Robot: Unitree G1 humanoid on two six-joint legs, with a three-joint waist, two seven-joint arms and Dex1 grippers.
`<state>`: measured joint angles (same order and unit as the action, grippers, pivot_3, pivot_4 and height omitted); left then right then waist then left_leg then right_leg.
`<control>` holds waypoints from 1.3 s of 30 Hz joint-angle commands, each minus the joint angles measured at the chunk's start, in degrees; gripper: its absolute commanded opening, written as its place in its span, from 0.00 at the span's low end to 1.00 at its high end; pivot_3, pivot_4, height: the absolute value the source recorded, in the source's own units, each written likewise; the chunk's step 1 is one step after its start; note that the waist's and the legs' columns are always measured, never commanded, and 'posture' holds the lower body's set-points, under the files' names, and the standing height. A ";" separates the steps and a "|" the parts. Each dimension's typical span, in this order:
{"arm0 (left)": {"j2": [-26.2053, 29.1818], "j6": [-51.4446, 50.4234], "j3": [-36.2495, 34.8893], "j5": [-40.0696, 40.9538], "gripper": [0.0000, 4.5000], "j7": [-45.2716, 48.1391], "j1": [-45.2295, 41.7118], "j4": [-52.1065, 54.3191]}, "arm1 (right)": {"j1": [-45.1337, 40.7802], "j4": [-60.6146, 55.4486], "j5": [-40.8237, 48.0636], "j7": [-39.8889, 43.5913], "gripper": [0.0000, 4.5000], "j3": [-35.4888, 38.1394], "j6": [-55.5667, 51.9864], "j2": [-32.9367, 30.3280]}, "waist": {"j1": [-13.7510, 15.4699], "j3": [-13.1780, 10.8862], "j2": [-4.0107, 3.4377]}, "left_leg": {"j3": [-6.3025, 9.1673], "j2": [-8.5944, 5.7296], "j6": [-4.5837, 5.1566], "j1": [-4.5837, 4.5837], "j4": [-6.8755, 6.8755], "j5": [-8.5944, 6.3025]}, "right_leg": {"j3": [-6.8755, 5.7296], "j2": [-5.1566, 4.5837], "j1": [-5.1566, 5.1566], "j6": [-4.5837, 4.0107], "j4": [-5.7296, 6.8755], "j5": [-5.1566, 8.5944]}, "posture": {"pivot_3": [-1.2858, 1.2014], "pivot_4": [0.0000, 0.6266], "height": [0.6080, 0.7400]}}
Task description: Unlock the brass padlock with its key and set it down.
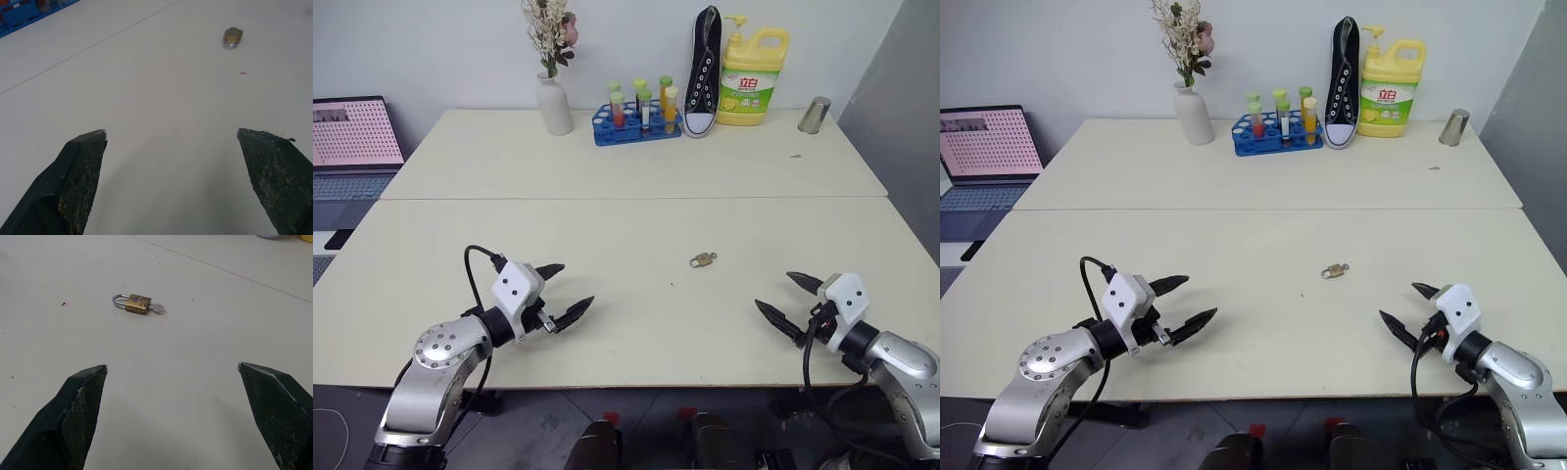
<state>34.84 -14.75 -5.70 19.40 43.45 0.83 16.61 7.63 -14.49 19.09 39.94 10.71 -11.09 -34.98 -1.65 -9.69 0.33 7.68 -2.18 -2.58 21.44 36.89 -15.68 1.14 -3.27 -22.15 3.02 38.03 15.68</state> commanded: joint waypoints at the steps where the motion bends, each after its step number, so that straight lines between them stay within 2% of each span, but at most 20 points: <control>1: -0.93 -0.29 2.25 0.66 1.00 0.54 -2.67 2.61 | -0.75 -0.98 0.12 -0.01 1.00 0.06 0.21 0.33 | 0.01 0.00 0.00 | 0.00 0.00 0.00 0.00 0.00 0.00 | 0.00 0.00 0.00 0.00 0.00 0.00 | 0.52 0.24 1.00; 6: -3.93 -1.41 7.54 -0.39 1.00 0.44 -9.06 0.31 | 1.30 -5.41 1.83 -1.60 1.00 0.89 -2.79 0.88 | 0.07 0.00 0.00 | 0.01 -0.02 0.00 0.01 0.01 0.00 | 0.00 0.00 0.01 0.00 0.00 0.00 | 0.52 0.24 1.00; 12: -6.83 -3.13 14.56 -3.11 1.00 2.26 -19.02 -5.37 | 5.90 -18.29 6.23 -4.52 1.00 4.08 -11.40 -0.02 | 0.01 0.01 0.02 | 0.04 -0.04 -0.01 0.05 0.05 0.00 | -0.04 0.00 0.01 0.01 -0.01 0.00 | 0.52 0.24 1.00; 17: -12.15 -1.65 20.98 -7.93 1.00 2.36 -26.19 -13.94 | 7.00 -25.46 8.55 -7.10 1.00 5.66 -19.67 -2.28 | 0.06 0.00 0.04 | 0.02 -0.05 -0.01 0.03 0.07 0.01 | -0.04 0.01 0.03 0.02 0.01 0.00 | 0.52 0.24 1.00; 21: -20.01 1.90 24.74 -11.62 1.00 1.81 -34.43 -29.29 | 5.11 -34.85 18.33 -15.32 1.00 8.87 -33.96 -1.59 | 0.29 -0.01 0.07 | 0.08 -0.07 -0.01 0.10 0.10 0.01 | -0.11 0.00 0.02 0.02 0.00 0.00 | 0.52 0.24 1.00; 25: -25.94 7.72 24.38 -14.94 1.00 -0.30 -41.41 -45.22 | 3.81 -38.67 21.97 -21.27 1.00 10.60 -41.31 -1.27 | 0.30 -0.01 0.16 | 0.11 -0.09 0.00 0.20 0.13 0.01 | -0.14 0.00 0.00 0.04 -0.06 -0.01 | 0.52 0.24 1.00; 31: -31.63 15.27 24.44 -18.59 1.00 1.72 -53.18 -68.60 | 7.94 -44.38 23.08 -27.51 1.00 9.27 -46.41 0.09 | 0.24 -0.03 0.21 | 0.13 -0.10 0.00 0.29 0.12 0.01 | -0.20 0.00 -0.09 0.05 -0.03 0.00 | 0.52 0.24 1.00; 34: -32.82 16.57 22.85 -19.23 1.00 0.62 -56.20 -74.96 | 8.75 -45.38 23.89 -28.98 1.00 8.66 -46.91 0.53 | 0.18 -0.04 0.23 | 0.10 -0.16 0.01 0.31 0.14 0.01 | -0.18 -0.05 -0.08 0.11 -0.04 0.02 | 0.52 0.24 1.00; 39: -34.44 16.49 22.12 -20.49 1.00 4.74 -59.42 -81.18 | 9.98 -45.51 24.70 -32.38 1.00 5.59 -45.10 1.04 | 0.03 -0.03 0.23 | 0.15 -0.15 0.01 0.27 0.12 0.01 | -0.21 -0.05 -0.08 0.14 0.00 0.03 | 0.52 0.24 1.00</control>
<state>1.19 1.88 16.68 -0.15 46.43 -57.64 -63.16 17.40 -54.80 42.48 8.53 16.52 -57.70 -34.10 -1.62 -9.72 0.56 7.83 -2.33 -2.57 21.71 37.02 -15.67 0.92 -3.32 -22.23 3.17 38.04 15.71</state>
